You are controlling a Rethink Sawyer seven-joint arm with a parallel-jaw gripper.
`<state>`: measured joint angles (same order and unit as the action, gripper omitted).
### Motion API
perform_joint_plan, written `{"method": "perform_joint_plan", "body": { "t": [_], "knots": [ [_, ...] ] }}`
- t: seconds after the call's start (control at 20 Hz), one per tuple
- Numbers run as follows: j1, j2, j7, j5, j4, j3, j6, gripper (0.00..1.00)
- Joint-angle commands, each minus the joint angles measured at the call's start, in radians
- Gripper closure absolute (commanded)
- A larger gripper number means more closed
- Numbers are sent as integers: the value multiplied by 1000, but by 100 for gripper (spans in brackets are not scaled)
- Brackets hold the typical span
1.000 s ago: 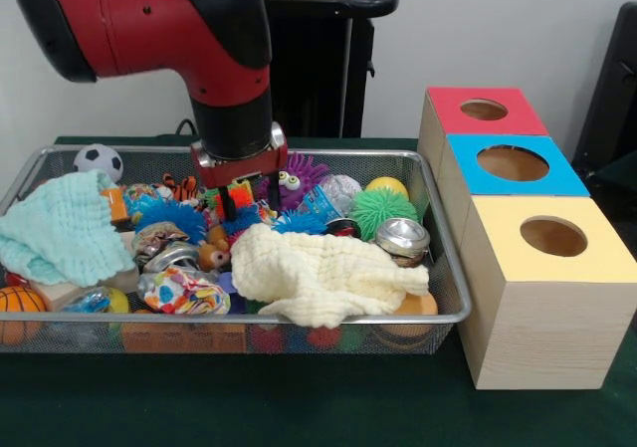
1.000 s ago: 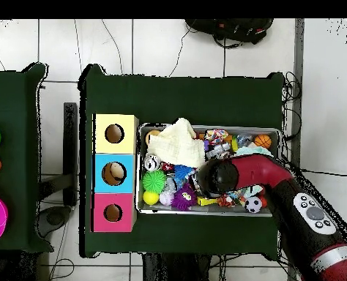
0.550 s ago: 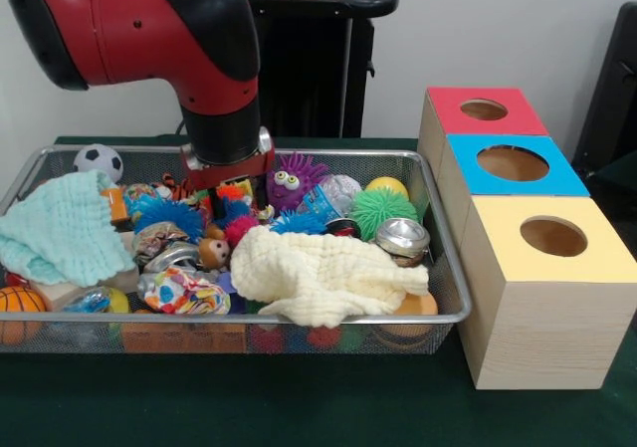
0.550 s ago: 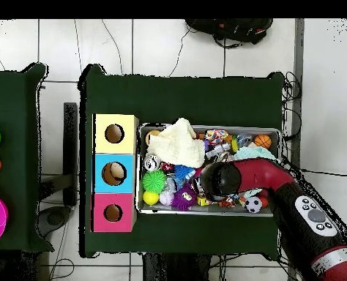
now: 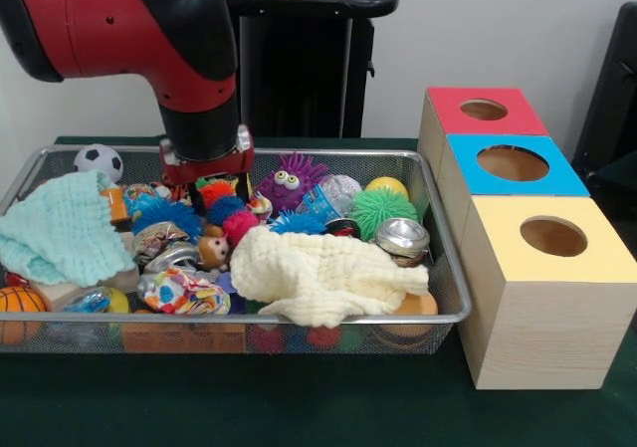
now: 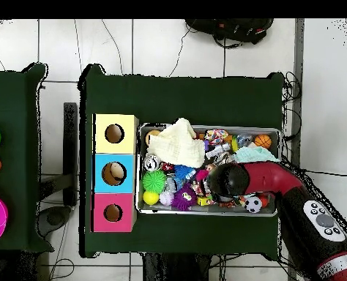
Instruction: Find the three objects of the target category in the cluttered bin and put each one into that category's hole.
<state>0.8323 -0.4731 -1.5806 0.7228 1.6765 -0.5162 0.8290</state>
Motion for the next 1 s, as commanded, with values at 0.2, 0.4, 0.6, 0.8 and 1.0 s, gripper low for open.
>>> {"method": "perform_joint_plan", "body": {
  "t": [0.2,0.4,0.6,0.8,1.0],
  "knots": [
    [-107,54,-114,-77,-231,86,114,0],
    [-165,131,-122,-104,-343,105,135,0],
    [-217,186,-127,-133,-437,127,177,0],
    [-245,262,-98,-159,-543,135,223,0],
    [-251,313,-56,-177,-622,129,272,0]
  ]
}}
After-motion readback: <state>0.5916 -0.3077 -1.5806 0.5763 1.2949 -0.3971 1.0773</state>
